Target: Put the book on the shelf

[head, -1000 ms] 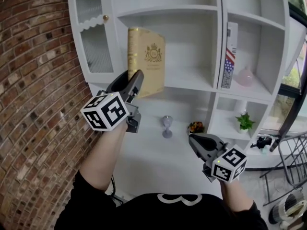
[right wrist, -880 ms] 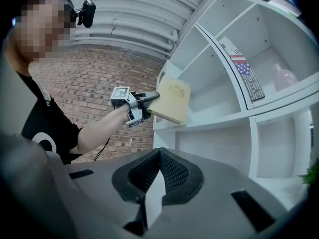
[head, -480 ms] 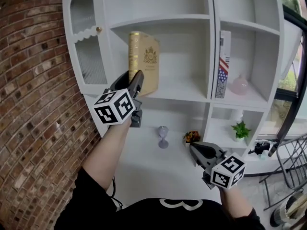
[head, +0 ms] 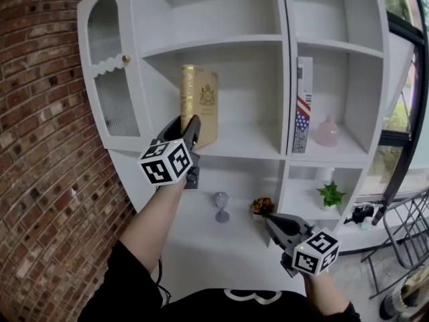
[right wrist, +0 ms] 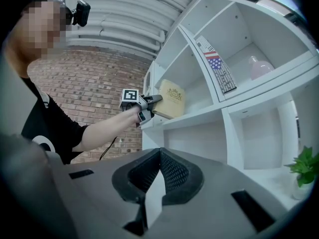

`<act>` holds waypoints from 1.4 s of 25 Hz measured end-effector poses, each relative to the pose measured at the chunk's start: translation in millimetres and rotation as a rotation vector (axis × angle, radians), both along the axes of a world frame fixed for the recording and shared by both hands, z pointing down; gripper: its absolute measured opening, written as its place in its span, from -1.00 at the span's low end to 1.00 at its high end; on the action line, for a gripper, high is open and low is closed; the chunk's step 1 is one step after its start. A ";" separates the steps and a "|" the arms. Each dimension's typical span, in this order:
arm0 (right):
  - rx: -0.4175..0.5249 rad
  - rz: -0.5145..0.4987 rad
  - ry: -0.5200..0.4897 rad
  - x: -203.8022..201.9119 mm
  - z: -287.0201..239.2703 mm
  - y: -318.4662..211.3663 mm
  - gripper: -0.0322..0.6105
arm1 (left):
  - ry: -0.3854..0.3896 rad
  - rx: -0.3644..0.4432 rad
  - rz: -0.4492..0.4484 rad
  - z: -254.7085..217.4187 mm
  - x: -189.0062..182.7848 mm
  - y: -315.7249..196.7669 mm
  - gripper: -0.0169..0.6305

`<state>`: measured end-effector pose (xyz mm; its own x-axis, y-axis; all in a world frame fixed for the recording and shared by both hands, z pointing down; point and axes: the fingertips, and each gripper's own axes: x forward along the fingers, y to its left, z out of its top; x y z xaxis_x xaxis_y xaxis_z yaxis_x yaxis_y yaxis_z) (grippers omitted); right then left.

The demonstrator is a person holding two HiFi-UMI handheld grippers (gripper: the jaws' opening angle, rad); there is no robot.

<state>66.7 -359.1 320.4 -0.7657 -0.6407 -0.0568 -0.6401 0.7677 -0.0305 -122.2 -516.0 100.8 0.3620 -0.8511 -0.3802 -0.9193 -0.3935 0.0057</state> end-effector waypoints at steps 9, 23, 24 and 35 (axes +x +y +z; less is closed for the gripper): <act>-0.020 0.001 -0.002 0.8 11.8 -7.8 -0.87 | -0.067 -0.096 -0.009 21.9 7.2 -24.1 -0.39; -0.032 0.022 -0.019 6.4 19.0 -12.4 -0.87 | -0.121 -0.251 -0.007 39.7 18.4 -71.5 -0.38; -0.031 0.024 -0.025 7.6 18.5 -12.5 -0.87 | -0.126 -0.263 -0.004 40.3 19.0 -74.4 -0.37; -0.036 0.024 -0.031 7.1 19.4 -13.3 -0.87 | -0.171 -0.369 0.001 48.4 24.5 -90.6 -0.36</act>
